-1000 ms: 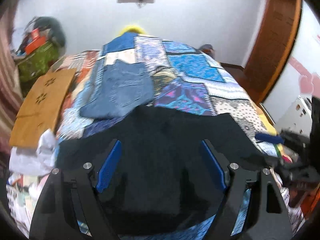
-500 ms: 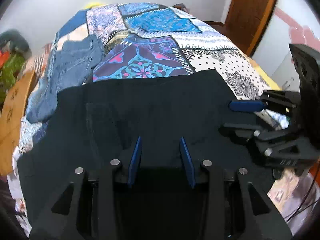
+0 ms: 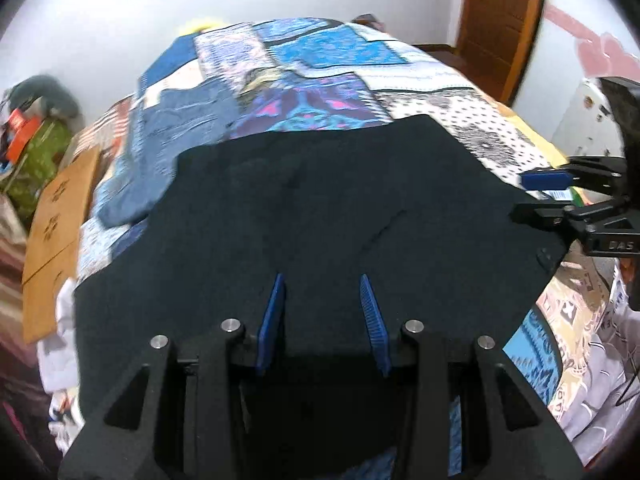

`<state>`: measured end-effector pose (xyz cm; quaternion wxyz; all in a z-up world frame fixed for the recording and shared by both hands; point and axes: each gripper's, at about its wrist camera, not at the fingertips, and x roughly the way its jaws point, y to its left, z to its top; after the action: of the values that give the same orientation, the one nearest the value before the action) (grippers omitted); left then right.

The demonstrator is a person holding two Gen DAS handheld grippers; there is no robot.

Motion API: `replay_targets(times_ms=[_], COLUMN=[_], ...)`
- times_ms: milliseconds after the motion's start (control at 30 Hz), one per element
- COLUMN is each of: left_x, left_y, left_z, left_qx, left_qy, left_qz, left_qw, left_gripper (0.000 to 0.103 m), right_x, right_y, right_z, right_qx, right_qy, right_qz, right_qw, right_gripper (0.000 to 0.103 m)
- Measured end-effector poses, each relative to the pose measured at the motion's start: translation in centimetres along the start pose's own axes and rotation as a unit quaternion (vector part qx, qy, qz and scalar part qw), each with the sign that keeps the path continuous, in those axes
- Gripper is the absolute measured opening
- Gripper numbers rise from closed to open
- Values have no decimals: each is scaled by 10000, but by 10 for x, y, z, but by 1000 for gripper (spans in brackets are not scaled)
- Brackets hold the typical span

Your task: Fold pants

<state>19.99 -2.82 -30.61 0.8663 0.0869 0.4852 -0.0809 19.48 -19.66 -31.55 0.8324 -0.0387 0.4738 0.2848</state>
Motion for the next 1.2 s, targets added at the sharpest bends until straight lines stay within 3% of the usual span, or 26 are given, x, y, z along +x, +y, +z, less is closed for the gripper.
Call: replay_targets(times_ms=[100, 333, 600, 700, 833, 1200], left_x=[-14, -68, -108, -105, -86, -31], left_y=[18, 71, 126, 147, 172, 210], left_z=[-9, -27, -65, -83, -109, -170], left_qx=[-347, -1163, -1853, -2195, -2676, -3972], left_qy=[-23, -443, -867, -884, -614, -12], left_qz=[-67, 414, 826, 639, 397, -777], left_qw=[9994, 9914, 9754, 9695, 9608, 9144], left_gripper=[47, 49, 76, 84, 84, 84], right_x=[-13, -50, -47, -35, -16, 29], right_y=[9, 39, 83, 97, 116, 138], right_z=[3, 23, 48, 55, 59, 55], right_qx=[-75, -187, -554, -628, -697, -702], right_qy=[-115, -709, -1021, -976, -832, -417], right_qz=[-213, -185, 14, 76, 190, 220], right_qw=[9997, 9971, 9932, 9932, 9939, 9964], right_gripper=[45, 50, 50, 51, 51, 51])
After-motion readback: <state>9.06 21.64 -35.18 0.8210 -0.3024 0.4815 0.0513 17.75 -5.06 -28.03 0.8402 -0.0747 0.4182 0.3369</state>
